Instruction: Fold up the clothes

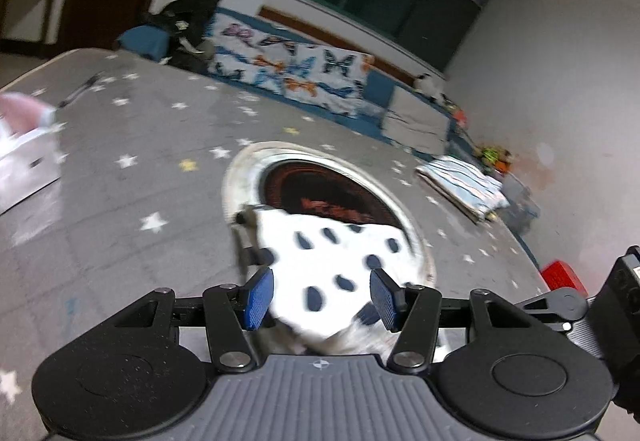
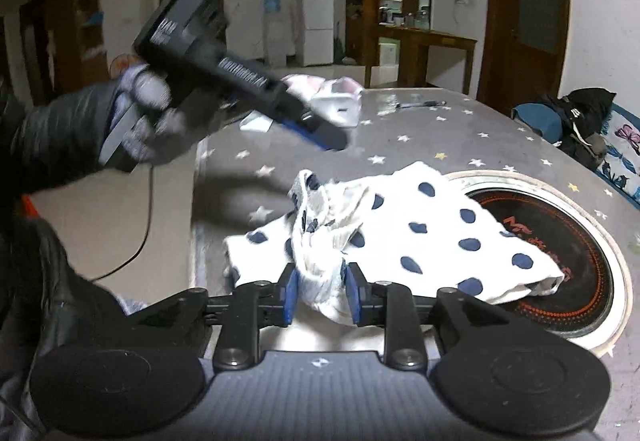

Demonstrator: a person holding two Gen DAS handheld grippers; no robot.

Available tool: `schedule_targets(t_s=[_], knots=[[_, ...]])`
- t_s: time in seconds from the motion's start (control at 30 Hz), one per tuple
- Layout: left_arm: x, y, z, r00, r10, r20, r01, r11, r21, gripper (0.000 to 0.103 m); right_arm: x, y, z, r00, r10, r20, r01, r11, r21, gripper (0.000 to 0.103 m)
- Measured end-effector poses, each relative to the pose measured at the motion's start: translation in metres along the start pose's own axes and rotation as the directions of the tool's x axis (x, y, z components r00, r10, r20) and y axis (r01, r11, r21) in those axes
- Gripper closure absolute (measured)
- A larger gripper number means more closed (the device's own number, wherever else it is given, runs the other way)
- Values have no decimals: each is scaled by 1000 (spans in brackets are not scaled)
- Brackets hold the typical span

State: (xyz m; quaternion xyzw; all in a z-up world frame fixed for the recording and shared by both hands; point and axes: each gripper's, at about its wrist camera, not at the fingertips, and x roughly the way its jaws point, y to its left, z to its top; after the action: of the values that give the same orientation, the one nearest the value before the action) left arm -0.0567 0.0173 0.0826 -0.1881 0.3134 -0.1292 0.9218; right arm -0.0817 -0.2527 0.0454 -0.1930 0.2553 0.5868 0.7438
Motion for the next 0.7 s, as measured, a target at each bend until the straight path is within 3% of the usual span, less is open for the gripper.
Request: schedule_targets(t_s=[0.23, 0.47, 0.7], knots=[[25, -10, -7, 994, -88, -60, 89, 996, 22, 48, -5, 18, -7, 999, -34, -23, 33, 999, -40, 75], [6, -3, -24, 993, -88, -83, 90, 996, 17, 48, 0, 34, -8, 993, -110, -34, 106, 988, -116, 61], [-21, 14, -29, 998, -40, -38, 39, 998, -40, 48, 15, 45, 9, 990, -138, -23, 132, 975, -181, 63]])
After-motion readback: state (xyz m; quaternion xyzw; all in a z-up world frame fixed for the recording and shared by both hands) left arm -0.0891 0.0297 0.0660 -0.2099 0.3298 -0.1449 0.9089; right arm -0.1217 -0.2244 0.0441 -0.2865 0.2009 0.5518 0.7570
